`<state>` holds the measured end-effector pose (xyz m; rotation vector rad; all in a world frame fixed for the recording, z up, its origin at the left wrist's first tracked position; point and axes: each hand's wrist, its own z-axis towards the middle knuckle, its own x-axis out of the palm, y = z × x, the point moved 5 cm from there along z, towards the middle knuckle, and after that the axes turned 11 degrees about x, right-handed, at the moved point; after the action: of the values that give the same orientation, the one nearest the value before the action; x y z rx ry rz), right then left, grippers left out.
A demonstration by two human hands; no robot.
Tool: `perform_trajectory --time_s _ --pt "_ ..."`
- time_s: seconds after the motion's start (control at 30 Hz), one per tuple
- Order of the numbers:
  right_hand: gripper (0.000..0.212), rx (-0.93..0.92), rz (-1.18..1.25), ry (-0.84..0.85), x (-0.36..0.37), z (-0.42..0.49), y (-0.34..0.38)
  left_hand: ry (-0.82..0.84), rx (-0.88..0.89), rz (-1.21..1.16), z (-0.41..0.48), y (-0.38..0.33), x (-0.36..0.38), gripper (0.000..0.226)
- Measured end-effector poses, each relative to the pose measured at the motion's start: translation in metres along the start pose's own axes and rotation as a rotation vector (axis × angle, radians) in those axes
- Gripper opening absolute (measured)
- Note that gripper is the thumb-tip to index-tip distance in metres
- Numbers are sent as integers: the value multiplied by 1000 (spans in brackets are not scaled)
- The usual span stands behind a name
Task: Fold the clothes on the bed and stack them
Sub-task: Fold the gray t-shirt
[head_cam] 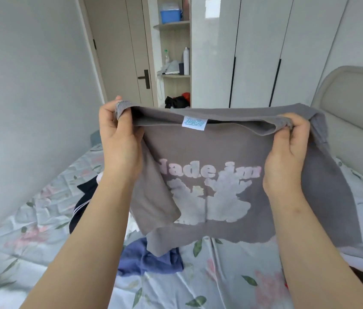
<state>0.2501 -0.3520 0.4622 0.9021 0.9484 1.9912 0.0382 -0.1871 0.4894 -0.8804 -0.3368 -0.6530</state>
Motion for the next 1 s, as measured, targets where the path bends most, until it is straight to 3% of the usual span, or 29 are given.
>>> perform_trajectory --time_s 0.2,0.4,0.5,0.67,0.77,0.83,0.97,1.0 --pt "31 -69 -87 -127 -3 -27 13 87 -18 19 2 13 -9 6" --pt "23 461 -477 -72 -34 -63 -104 215 -504 446 -67 138 -67 6" --pt "17 697 -622 -38 -66 -98 -168 161 -736 557 -121 191 -113 19" --pt "23 935 -731 30 -97 -124 -249 140 -951 740 -174 245 -156 22" --pt "24 1018 -784 65 -101 -114 -288 38 -1123 765 -187 278 -164 20" --pt "27 1054 -798 72 -95 -93 -313 -26 -1128 794 -176 303 -157 18" --pt "35 928 -675 46 -62 -26 -354 -2 -840 693 -123 358 -118 15" --pt "45 892 -600 80 -52 -16 -364 58 -828 695 -117 376 -116 36"
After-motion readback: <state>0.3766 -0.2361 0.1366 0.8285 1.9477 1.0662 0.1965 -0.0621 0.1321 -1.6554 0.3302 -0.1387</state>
